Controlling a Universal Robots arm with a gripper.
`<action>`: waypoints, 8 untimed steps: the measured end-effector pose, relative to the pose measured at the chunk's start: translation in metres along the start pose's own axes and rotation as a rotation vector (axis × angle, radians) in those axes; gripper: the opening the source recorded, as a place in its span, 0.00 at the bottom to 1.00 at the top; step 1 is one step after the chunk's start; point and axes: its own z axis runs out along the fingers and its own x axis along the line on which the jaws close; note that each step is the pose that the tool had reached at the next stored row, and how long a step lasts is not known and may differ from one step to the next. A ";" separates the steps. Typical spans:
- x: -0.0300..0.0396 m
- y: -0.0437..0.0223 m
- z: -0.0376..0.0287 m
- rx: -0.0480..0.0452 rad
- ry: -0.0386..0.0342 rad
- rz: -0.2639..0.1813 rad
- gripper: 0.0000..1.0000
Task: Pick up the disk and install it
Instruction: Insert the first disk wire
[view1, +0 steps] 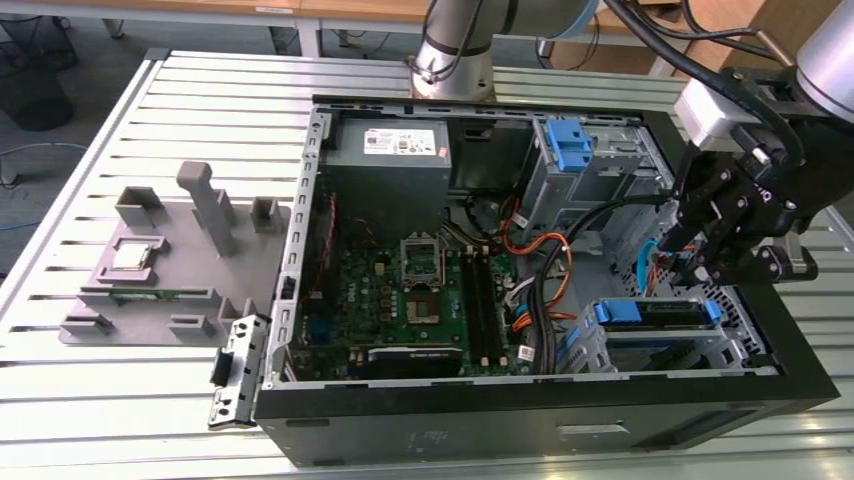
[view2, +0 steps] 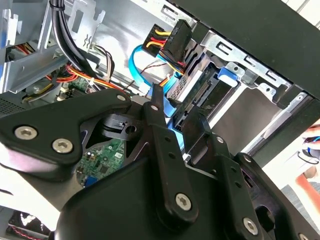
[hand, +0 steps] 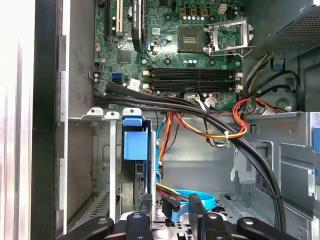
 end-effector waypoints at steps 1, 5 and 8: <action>0.0000 0.0000 0.0000 0.0000 0.0001 0.000 0.42; 0.0001 0.0000 0.0001 0.0000 -0.0001 0.000 0.42; 0.0001 0.0000 0.0001 0.0000 -0.0001 0.000 0.35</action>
